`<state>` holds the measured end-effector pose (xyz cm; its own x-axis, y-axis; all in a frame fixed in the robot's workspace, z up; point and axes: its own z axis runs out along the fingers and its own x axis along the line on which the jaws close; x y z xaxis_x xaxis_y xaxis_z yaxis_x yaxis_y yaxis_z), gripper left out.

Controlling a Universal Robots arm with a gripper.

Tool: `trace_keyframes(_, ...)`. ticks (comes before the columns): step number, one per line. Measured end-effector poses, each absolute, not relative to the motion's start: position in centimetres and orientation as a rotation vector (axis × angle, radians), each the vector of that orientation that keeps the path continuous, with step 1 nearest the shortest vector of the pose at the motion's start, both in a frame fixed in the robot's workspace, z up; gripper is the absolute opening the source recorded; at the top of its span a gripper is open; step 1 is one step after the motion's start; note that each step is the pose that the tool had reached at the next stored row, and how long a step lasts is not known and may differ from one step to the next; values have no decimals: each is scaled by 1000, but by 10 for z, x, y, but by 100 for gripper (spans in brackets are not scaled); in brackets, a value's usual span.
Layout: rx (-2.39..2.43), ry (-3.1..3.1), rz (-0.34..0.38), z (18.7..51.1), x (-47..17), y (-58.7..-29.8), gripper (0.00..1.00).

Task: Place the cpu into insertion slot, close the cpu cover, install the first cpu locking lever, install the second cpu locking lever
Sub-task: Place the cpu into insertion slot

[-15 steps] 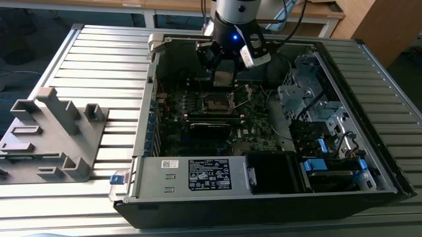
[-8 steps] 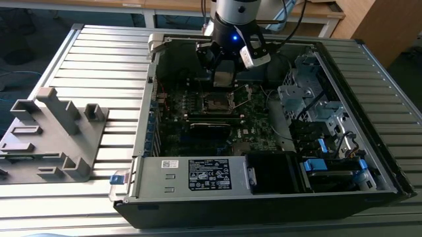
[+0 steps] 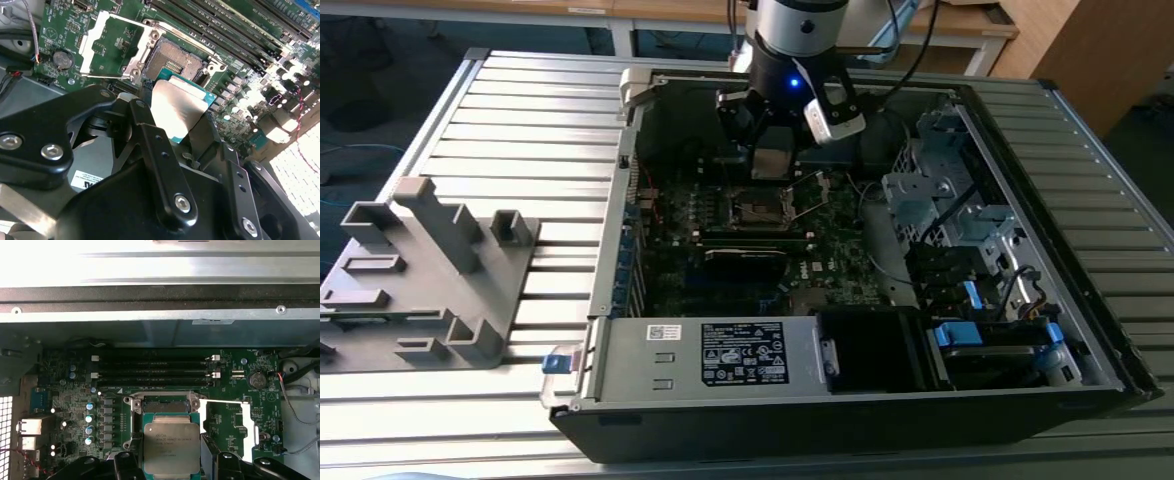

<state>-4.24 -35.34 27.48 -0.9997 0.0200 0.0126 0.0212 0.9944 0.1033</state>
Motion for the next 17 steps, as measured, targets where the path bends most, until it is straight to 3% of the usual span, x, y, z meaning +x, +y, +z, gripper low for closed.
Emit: trace_keyframes(17,-32,-3126,-165,273,-42,-353,54)
